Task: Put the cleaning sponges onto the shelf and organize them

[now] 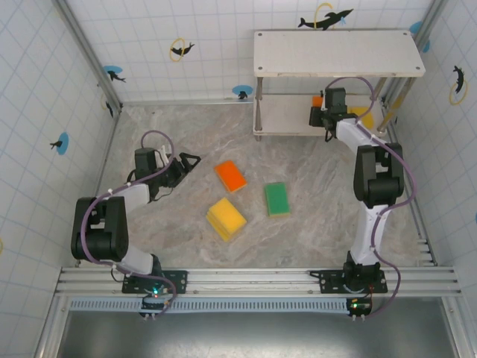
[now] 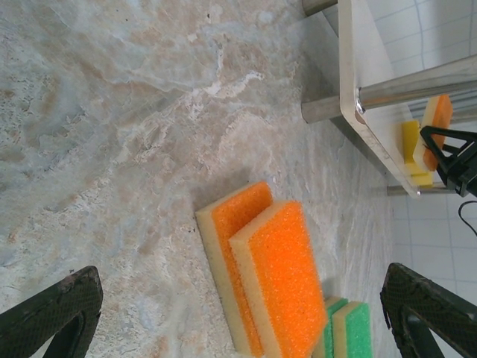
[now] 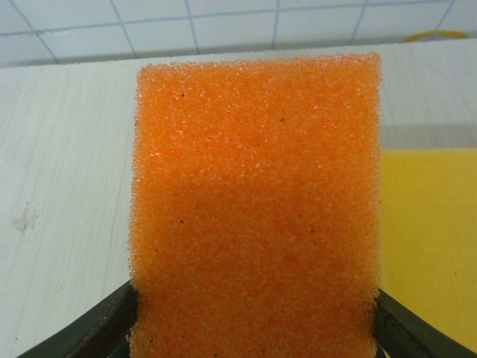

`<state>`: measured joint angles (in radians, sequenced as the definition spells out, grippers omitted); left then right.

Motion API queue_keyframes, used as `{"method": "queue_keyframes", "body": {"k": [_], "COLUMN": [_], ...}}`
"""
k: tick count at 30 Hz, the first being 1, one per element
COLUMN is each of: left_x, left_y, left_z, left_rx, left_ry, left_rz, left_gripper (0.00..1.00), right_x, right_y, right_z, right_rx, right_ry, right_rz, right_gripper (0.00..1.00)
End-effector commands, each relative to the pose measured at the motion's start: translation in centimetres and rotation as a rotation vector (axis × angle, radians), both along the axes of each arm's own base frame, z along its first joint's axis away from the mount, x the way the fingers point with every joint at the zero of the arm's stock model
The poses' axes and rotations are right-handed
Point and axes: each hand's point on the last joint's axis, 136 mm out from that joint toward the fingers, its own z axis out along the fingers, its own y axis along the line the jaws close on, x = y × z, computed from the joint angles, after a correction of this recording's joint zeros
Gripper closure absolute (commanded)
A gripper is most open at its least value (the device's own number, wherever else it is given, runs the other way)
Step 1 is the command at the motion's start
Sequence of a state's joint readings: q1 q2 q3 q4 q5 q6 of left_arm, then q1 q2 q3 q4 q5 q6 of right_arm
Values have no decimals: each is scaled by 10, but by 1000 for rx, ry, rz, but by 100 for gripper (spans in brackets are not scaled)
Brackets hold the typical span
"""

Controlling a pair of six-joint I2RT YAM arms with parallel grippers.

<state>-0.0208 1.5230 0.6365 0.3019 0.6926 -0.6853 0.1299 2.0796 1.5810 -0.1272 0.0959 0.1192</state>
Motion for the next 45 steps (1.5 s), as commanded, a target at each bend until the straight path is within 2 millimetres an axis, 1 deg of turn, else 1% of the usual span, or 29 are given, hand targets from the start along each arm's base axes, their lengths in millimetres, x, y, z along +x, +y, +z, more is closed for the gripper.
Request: {"method": "queue_keyframes", "body": {"k": [1, 12, 13, 18, 30, 45], "left_x": [7, 9, 9, 9, 11, 12], "left_y": [-5, -4, -5, -5, -5, -6], "left_z": [9, 6, 6, 5, 4, 3], "left_rx": [-7, -9, -8, -12, -13, -18], "left_ry": [-38, -31, -31, -26, -23, -22], "left_rz": [-26, -24, -24, -26, -25, -30], "left_gripper": [2, 2, 2, 3, 2, 2], "right_x": [8, 15, 11, 14, 16, 18], "right_y": [3, 4, 3, 1, 0, 1], "right_z": [0, -5, -10, -9, -14, -13], "right_rx": [8, 12, 10, 10, 4, 16], "right_ry": [2, 11, 39, 39, 62, 60], "right_rz": [11, 36, 37, 41, 41, 49], "right_gripper": [34, 33, 33, 32, 30, 23]}}
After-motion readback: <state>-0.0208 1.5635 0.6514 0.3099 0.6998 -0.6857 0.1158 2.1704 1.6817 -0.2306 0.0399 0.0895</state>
